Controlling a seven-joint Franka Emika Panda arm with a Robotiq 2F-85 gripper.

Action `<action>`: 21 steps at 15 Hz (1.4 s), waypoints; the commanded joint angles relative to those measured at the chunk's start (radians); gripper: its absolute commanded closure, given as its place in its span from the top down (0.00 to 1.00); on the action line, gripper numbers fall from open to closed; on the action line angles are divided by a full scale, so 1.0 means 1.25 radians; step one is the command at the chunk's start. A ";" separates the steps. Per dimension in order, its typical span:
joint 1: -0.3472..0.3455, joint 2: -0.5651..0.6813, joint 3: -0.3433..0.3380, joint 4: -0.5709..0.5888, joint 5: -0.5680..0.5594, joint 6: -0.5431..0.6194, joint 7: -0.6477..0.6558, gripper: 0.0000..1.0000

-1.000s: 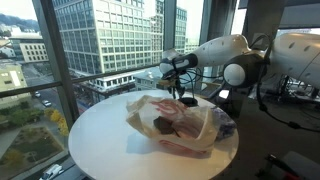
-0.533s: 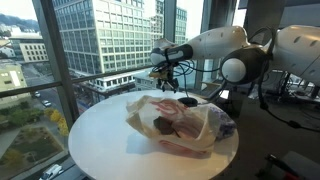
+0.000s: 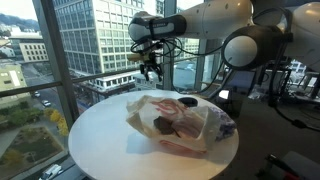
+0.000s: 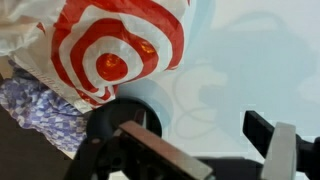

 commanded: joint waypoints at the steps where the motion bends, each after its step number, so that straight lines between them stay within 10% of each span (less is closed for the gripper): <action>1: 0.028 -0.075 0.019 -0.038 0.018 -0.071 0.043 1.00; 9: 0.047 -0.175 0.097 -0.074 0.131 -0.335 0.140 1.00; 17: 0.012 -0.272 0.137 -0.268 0.328 -0.270 0.234 1.00; 18: 0.032 -0.207 0.123 -0.153 0.288 -0.316 0.207 1.00; 21: 0.023 -0.228 0.123 -0.212 0.310 -0.291 0.213 1.00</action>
